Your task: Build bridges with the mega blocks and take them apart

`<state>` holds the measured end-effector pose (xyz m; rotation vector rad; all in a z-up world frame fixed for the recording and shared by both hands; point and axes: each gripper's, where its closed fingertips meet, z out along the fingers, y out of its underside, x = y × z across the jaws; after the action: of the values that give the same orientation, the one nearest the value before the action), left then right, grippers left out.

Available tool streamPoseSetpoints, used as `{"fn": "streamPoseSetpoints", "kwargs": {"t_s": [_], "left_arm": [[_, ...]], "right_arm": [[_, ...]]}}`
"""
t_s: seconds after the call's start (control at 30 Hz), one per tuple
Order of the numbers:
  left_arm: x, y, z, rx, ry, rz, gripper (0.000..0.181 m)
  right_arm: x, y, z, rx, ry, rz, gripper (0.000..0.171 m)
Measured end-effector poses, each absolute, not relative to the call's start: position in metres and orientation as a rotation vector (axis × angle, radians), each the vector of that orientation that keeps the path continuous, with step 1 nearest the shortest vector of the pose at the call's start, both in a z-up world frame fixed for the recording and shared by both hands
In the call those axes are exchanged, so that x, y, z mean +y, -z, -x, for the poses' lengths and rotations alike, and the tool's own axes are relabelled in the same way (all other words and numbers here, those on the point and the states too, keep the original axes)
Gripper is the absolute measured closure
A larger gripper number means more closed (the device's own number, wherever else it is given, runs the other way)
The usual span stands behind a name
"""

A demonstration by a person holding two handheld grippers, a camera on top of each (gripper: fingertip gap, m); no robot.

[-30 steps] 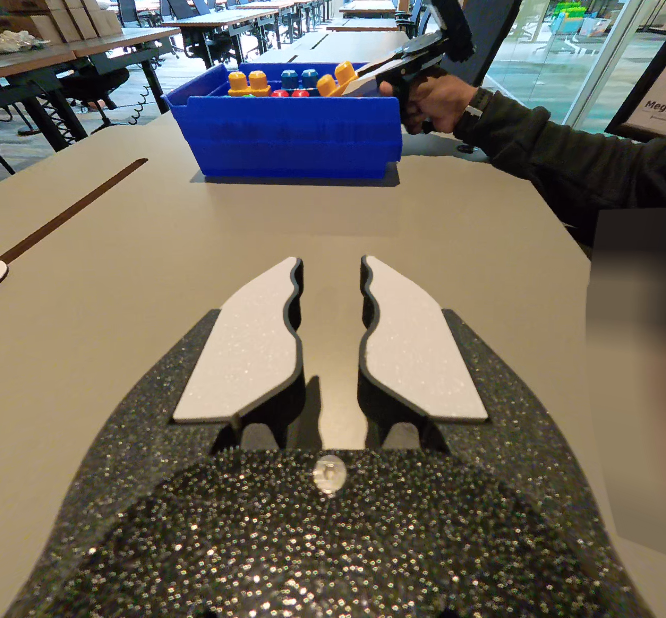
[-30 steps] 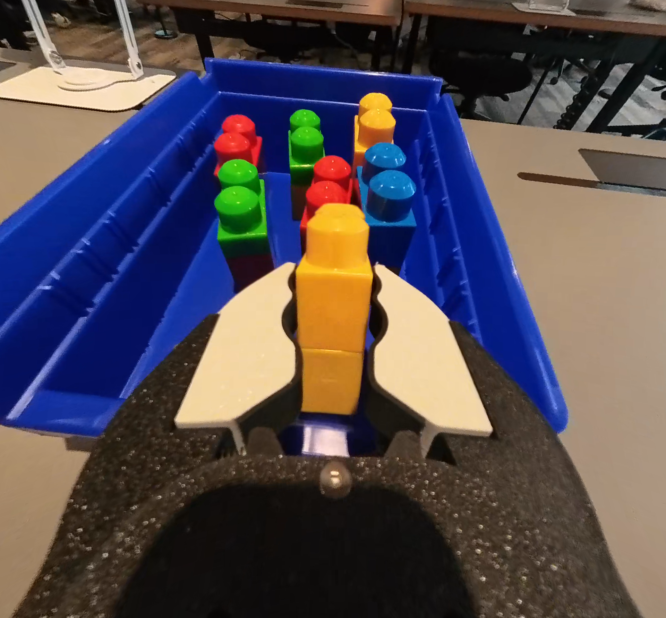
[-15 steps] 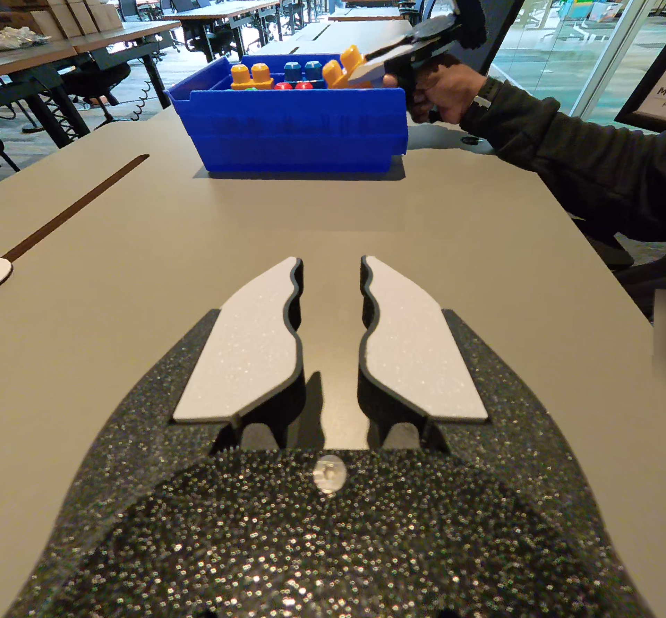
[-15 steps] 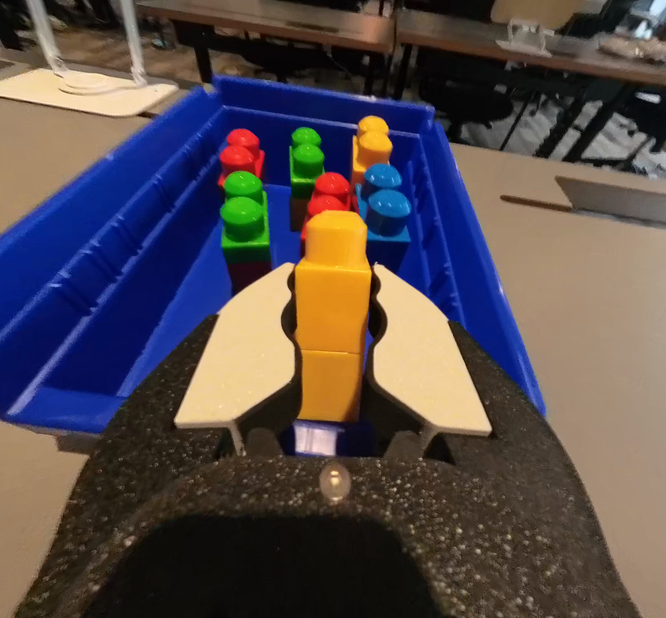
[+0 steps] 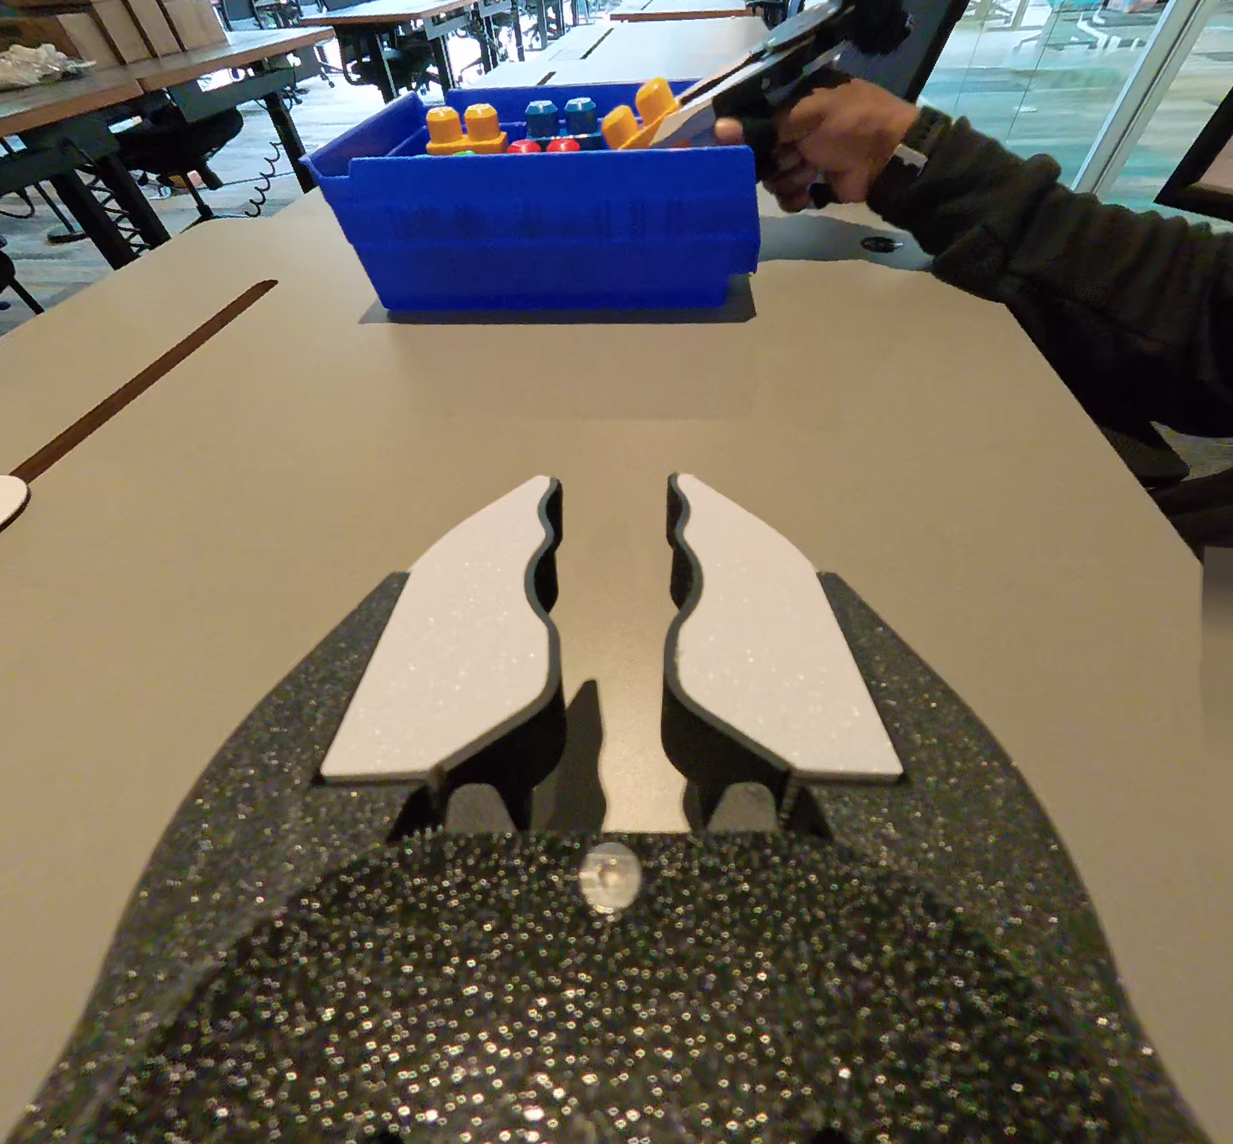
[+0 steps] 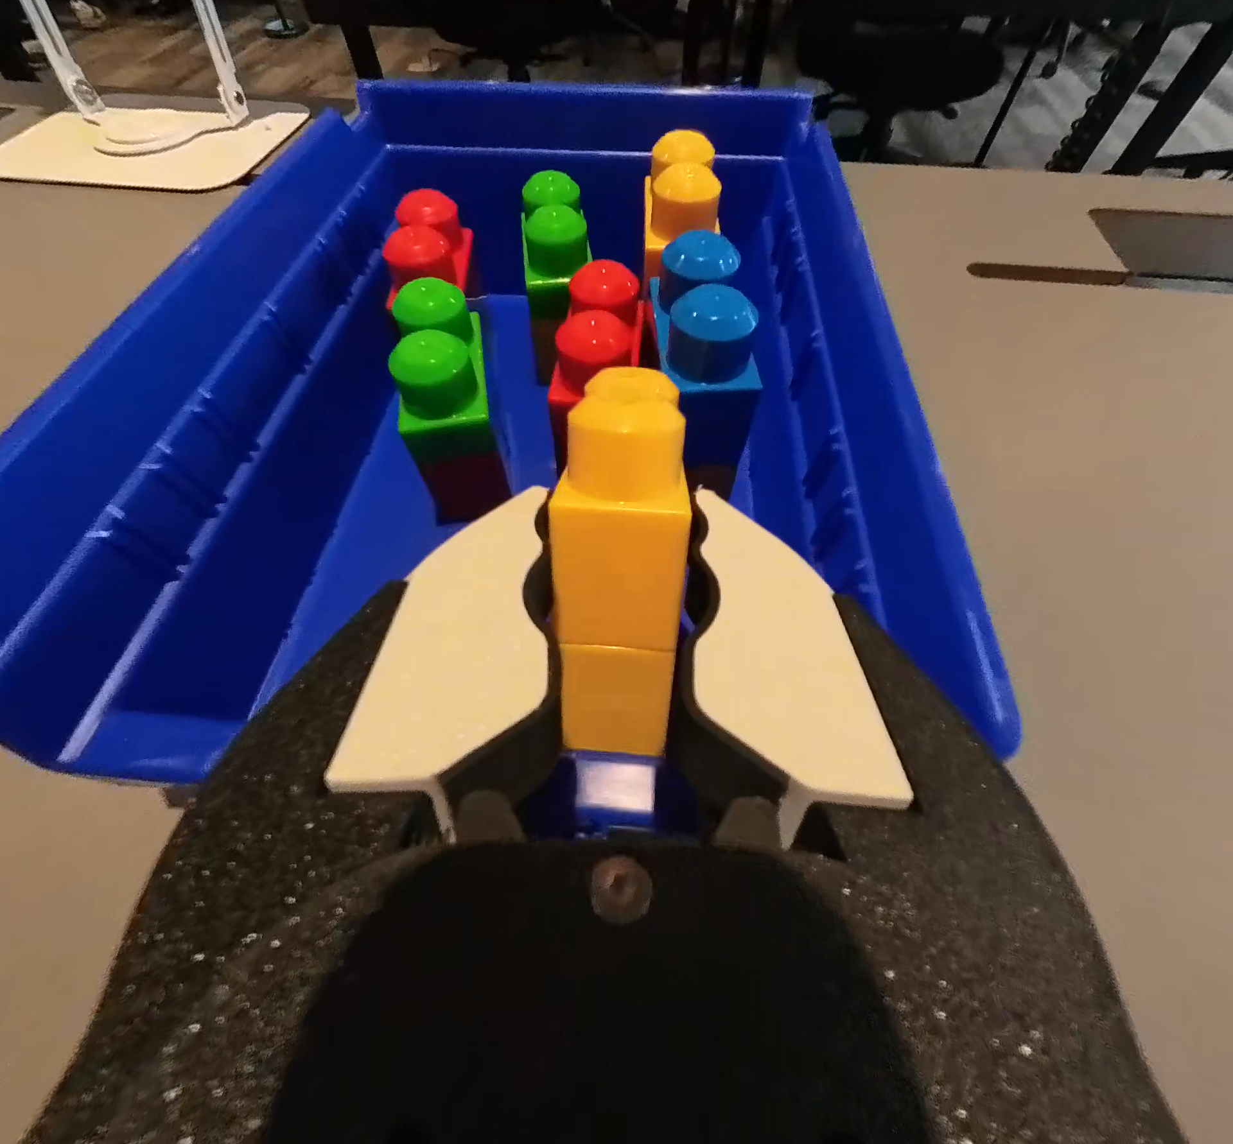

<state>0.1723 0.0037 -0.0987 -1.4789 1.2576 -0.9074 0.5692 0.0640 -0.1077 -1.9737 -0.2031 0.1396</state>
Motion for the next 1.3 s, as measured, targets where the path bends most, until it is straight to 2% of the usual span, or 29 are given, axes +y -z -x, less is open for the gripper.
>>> {"fn": "streamPoseSetpoints", "kwargs": {"t_s": [0.4,0.5,0.6,1.07,1.3], "left_arm": [[0.004,0.100,-0.172,1.261,0.897,1.483,0.152],[0.004,0.099,-0.172,1.262,0.894,1.482,0.152],[0.004,0.100,-0.172,1.261,0.895,1.482,0.153],[0.003,0.099,-0.172,1.273,0.881,1.477,0.153],[0.003,0.099,-0.172,1.273,0.880,1.477,0.153]], "right_arm": [[0.045,0.114,-0.569,-0.267,-0.078,2.068,0.120],[0.043,0.115,-0.574,-0.257,-0.027,2.079,0.123],[0.043,0.114,-0.575,-0.263,-0.015,2.080,0.135],[0.062,0.107,-0.575,-0.207,-0.049,1.998,0.135],[0.059,0.105,-0.573,-0.239,-0.037,1.966,0.121]]}}
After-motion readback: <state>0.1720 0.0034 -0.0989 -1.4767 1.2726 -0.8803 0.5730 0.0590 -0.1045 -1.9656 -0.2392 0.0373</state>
